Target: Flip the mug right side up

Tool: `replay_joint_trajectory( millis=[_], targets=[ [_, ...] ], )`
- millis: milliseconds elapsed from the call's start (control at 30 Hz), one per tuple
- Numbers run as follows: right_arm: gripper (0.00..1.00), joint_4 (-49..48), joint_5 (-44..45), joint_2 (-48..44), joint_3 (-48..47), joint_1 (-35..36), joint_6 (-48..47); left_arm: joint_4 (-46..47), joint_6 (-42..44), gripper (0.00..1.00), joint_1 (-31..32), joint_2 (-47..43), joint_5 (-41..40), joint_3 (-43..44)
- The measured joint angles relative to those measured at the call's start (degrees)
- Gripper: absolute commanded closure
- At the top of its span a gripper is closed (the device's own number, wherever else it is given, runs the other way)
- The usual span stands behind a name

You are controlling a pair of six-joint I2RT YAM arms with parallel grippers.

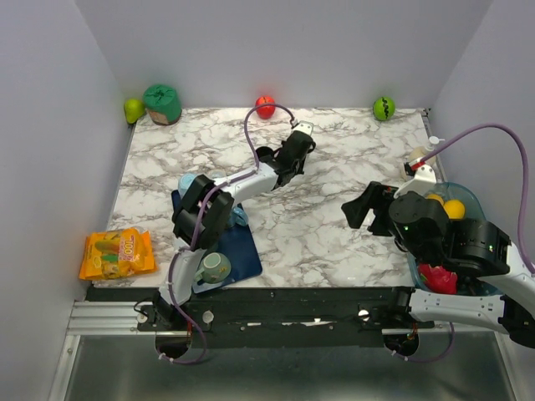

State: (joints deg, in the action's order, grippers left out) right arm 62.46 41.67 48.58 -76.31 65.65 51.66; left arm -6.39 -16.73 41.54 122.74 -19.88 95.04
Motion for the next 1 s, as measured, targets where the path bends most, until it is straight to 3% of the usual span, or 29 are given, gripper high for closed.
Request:
replay_joint_trajectory(
  millis=[100,133,200,233,333,500,633,833,1000],
  targets=[
    [0.08,0.83,-0.17,0.0,0.02,0.0,0.68,0.02,0.02,1.0,-0.72,1.18,0.11,0.0],
    [0.08,0.92,-0.24,-0.02,0.02,0.0,0.9,0.44,0.02,0.87,-0.92,1.38,0.28,0.0],
    [0.08,1.03,-0.39,0.0,0.09,0.0,1.29,0.76,0.04,0.78,-1.09,1.4,0.68,-0.02],
    [0.08,1.2,-0.46,0.0,0.11,0.0,1.44,0.92,0.04,0.65,-1.09,1.4,0.87,-0.11],
    [0.08,1.57,-0.59,0.17,0.11,0.0,1.86,2.01,0.31,0.52,-1.09,1.4,1.62,-0.83],
    [0.07,1.92,-0.96,0.52,0.11,0.0,2.43,3.93,0.22,0.47,-1.07,0.9,2.8,-2.67],
    [0.06,1.95,-1.36,0.76,0.11,0.0,2.84,4.61,0.17,0.35,-1.07,-1.92,3.93,-5.77],
    [0.04,1.73,-2.58,1.36,0.98,0.0,2.91,5.35,0.17,0.24,-1.01,-12.48,5.64,-11.72],
    [0.01,-0.63,-4.07,2.73,2.36,0.0,1.9,3.72,0.33,0.1,-0.92,-28.35,7.91,-19.19]
  ],
)
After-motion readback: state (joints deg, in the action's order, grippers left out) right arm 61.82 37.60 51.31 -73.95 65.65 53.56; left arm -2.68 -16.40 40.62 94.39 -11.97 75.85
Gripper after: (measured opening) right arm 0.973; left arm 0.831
